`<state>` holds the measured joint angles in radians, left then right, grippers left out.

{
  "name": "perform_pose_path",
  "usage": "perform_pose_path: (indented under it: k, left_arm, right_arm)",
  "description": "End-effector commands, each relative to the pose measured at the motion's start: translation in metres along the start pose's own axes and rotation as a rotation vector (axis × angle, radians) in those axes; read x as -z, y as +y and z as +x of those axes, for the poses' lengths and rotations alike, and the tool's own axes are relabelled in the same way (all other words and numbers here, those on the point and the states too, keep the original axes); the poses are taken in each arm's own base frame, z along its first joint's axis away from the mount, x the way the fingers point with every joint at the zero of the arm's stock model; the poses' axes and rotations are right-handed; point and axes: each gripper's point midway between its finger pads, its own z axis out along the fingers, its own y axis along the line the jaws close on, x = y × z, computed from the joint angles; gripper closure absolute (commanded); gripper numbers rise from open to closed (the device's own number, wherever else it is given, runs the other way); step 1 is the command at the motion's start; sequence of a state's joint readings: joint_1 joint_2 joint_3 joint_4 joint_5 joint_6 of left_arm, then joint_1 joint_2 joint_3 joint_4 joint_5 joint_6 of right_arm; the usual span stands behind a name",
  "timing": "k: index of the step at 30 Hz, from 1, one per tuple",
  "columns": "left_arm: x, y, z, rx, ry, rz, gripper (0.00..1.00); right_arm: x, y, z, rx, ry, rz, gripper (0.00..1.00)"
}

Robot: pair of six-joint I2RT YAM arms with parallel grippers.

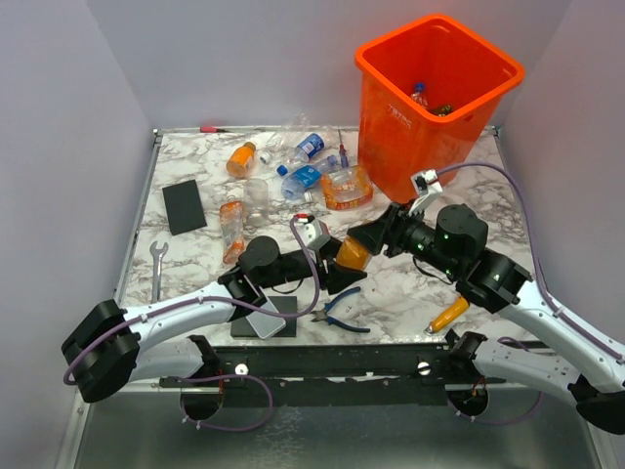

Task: Put the plastic bottles in the bin
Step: Place the plastic bottle in the trash bin.

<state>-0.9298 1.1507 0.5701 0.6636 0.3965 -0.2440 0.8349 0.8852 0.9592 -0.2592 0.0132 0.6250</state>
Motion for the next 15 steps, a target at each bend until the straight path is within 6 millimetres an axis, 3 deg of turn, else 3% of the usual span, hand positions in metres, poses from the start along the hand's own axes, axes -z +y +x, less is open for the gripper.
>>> perform_pose_path:
  k: [1,3,4,5,8,11,12,15]
  left_arm:
    - [0.004,0.004,-0.007,-0.027,-0.033,-0.039,0.71]
    - [0.005,0.006,-0.007,-0.029,-0.036,-0.048,0.7]
    - [0.005,0.007,-0.008,-0.026,-0.039,-0.055,0.64]
    - [0.005,0.008,-0.009,-0.02,-0.042,-0.063,0.52]
    - [0.005,0.013,-0.012,0.001,-0.055,-0.099,0.06]
    - [0.01,0.028,-0.021,0.018,-0.093,-0.199,0.01]
    - [0.015,0.034,-0.026,0.014,-0.116,-0.245,0.01]
    - [0.036,0.057,-0.044,-0.017,-0.193,-0.408,0.01]
  right_arm:
    - [0.008,-0.005,-0.002,-0.015,-0.005,0.032,0.57]
    - [0.009,-0.005,-0.003,-0.011,-0.011,0.031,0.72]
    - [0.01,-0.004,-0.005,-0.007,-0.014,0.03,0.85]
    - [0.01,-0.004,-0.006,-0.005,-0.018,0.033,0.97]
    - [0.013,0.001,-0.029,0.038,-0.075,0.047,1.0]
    - [0.026,0.001,-0.081,0.138,-0.202,0.141,1.0]
    - [0.033,-0.007,-0.103,0.177,-0.273,0.224,1.0]
    - [0.066,-0.02,-0.169,0.226,-0.52,0.414,1.0]
